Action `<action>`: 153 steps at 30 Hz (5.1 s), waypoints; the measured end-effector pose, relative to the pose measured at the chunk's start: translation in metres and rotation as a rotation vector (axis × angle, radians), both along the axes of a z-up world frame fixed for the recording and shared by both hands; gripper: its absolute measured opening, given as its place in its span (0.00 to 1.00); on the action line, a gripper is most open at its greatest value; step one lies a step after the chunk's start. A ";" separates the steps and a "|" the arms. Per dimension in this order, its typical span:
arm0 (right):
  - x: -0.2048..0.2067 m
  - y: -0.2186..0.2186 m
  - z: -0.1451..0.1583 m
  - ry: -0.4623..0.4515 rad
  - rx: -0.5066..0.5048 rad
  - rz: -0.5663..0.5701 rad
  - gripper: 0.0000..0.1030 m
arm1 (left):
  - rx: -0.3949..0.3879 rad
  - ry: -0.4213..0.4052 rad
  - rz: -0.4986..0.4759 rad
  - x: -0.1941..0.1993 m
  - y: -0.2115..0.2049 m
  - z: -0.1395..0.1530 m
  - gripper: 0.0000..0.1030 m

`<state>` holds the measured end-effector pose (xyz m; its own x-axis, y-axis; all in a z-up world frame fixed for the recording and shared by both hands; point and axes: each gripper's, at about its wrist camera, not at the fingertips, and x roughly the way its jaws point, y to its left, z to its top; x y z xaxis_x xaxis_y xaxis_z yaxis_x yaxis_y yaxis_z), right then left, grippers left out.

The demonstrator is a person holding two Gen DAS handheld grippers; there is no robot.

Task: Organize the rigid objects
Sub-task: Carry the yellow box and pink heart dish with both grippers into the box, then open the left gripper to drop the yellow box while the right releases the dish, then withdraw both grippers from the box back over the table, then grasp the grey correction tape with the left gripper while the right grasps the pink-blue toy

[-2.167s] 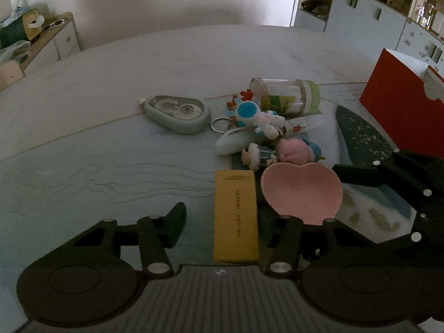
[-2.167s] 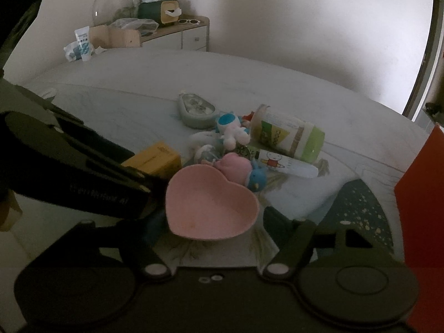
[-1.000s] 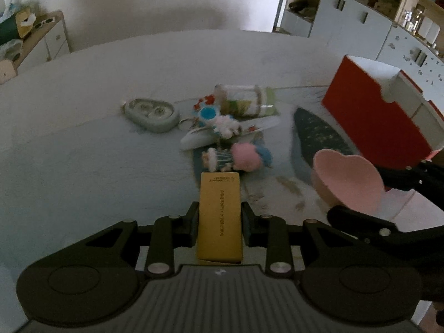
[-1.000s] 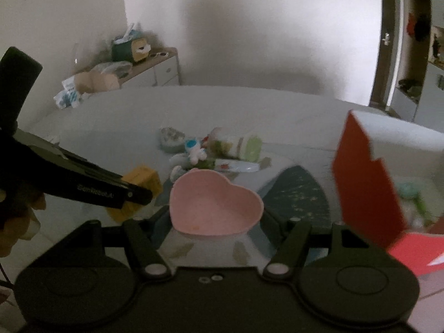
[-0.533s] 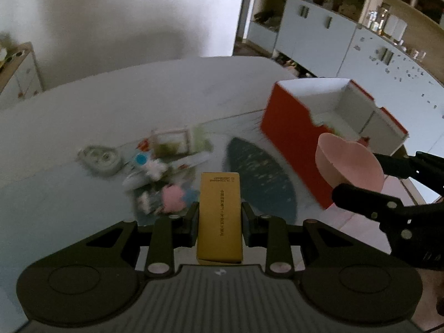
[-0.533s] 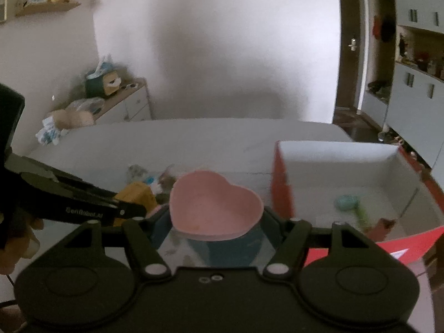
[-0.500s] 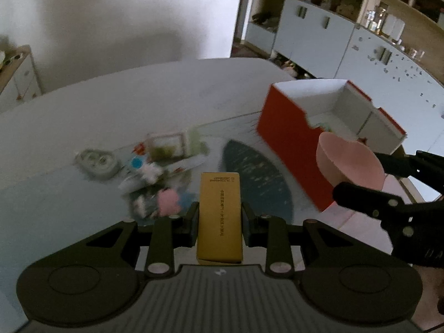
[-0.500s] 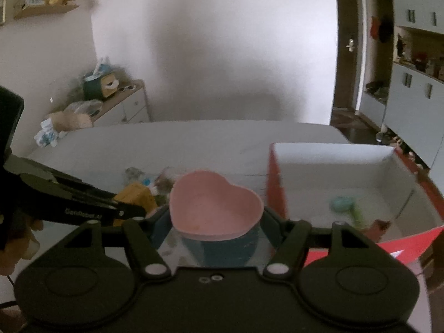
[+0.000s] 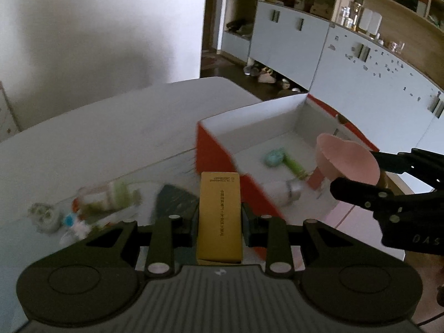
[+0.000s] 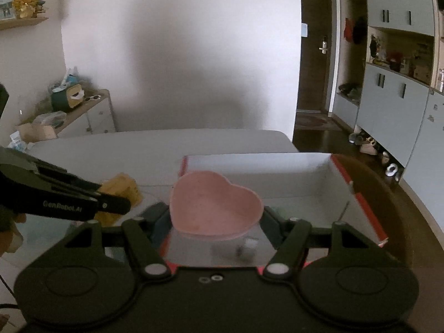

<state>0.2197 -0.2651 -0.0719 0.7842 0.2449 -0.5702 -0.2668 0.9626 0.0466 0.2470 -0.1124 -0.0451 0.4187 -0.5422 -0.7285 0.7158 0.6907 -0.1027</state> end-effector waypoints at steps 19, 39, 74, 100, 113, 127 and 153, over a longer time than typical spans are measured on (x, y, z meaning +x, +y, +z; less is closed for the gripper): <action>0.076 -0.067 -0.047 0.127 -0.076 0.039 0.66 | 0.118 0.005 -0.041 0.029 -0.139 -0.040 0.28; 0.120 -0.068 -0.080 0.349 -0.139 0.050 0.68 | 0.249 0.086 -0.014 0.046 -0.175 -0.080 0.28; 0.050 -0.084 0.004 0.171 -0.021 0.154 0.82 | 0.038 -0.012 0.048 -0.011 -0.129 -0.019 0.42; -0.010 0.007 0.032 0.032 0.161 0.265 1.00 | -0.122 -0.142 0.228 -0.037 0.023 0.016 0.82; -0.026 0.097 0.017 0.071 0.160 0.246 1.00 | -0.111 -0.124 0.296 0.016 0.116 0.005 0.82; -0.016 0.185 -0.019 0.120 0.082 0.263 0.99 | -0.039 -0.071 0.352 0.083 0.188 -0.033 0.82; 0.054 0.269 -0.097 0.221 -0.137 0.458 0.89 | 0.078 0.090 0.508 0.202 0.175 -0.107 0.82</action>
<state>0.2738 0.0037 -0.1688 0.4718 0.4456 -0.7608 -0.6595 0.7511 0.0310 0.4493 0.0627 -0.1523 0.5490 -0.2290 -0.8039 0.2789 0.9568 -0.0821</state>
